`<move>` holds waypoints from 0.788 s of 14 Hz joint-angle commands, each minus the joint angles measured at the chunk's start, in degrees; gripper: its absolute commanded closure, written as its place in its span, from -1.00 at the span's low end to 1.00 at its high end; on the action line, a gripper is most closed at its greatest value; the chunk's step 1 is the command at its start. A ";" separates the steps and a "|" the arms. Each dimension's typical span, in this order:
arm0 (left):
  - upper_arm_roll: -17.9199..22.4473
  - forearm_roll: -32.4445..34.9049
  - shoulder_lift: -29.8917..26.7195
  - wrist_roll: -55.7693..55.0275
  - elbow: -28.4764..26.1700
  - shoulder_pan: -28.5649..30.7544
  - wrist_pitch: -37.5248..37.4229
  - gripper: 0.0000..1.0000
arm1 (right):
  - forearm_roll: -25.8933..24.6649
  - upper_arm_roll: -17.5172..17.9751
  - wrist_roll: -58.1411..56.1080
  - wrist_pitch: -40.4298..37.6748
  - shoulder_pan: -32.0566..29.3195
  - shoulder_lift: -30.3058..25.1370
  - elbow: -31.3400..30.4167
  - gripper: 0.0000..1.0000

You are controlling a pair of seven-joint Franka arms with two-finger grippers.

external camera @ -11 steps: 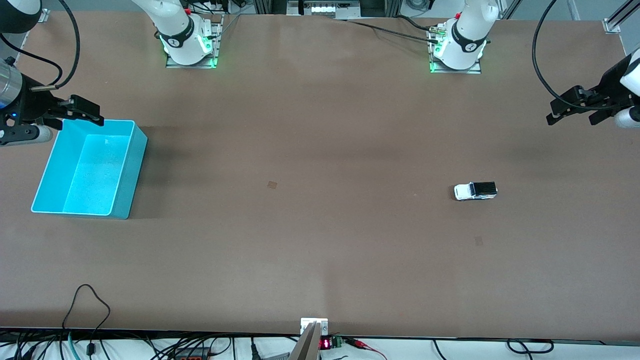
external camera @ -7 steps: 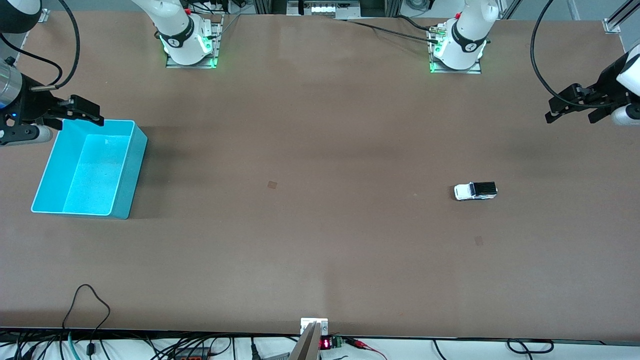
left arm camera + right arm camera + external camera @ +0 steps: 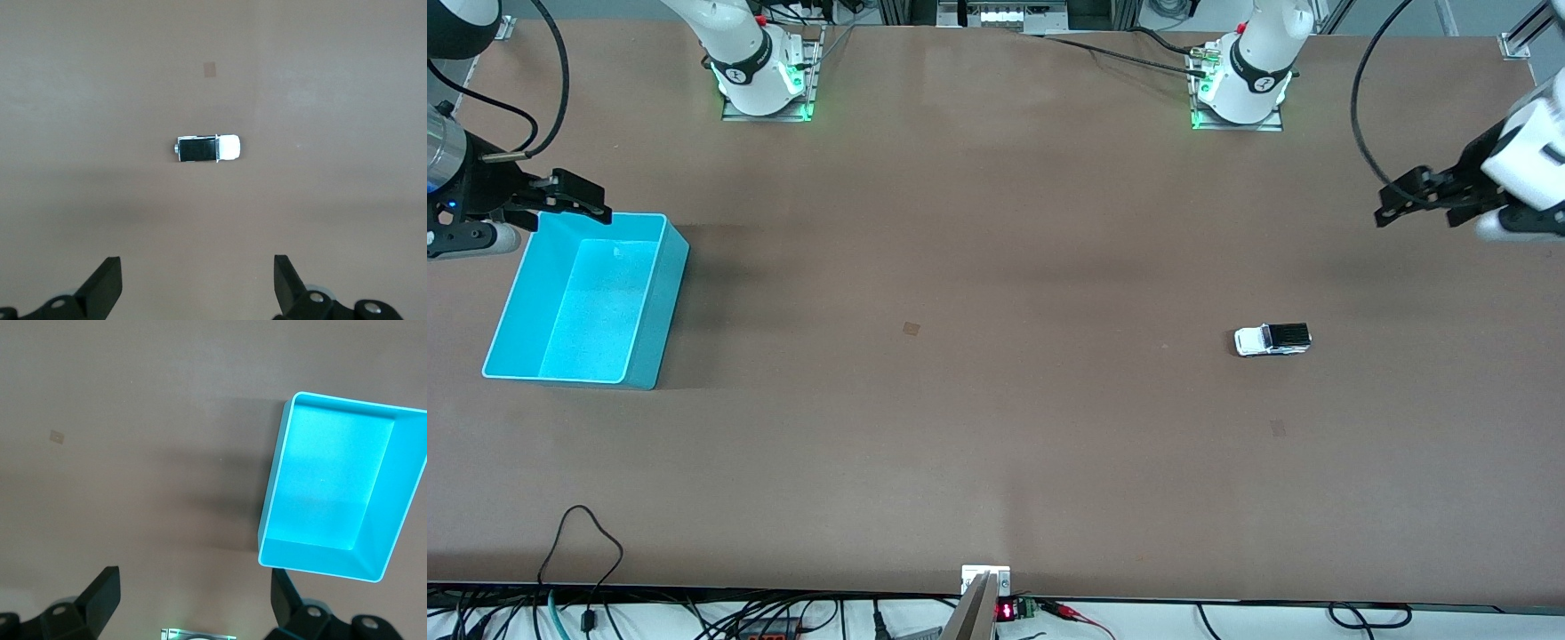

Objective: Wind and store white jeep toy
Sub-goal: 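Move the left gripper down over the white toy jeep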

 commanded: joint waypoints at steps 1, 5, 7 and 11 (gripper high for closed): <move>-0.77 1.13 -0.44 1.92 -5.80 -0.41 5.05 -1.00 | 0.95 0.07 0.16 -0.02 -0.07 -0.14 0.47 -1.00; -0.86 1.04 6.15 3.51 -8.26 -0.32 7.43 -1.00 | 0.95 0.07 0.15 -0.02 -0.16 -0.14 0.47 -1.00; -0.86 1.04 9.21 4.64 -9.85 -0.50 10.59 -1.00 | 0.95 -0.02 0.15 -0.02 -0.16 -0.14 0.47 -1.00; -0.86 1.13 15.46 16.65 -10.91 -0.41 16.22 -1.00 | 0.95 0.07 0.16 -0.02 -0.16 -0.14 0.47 -1.00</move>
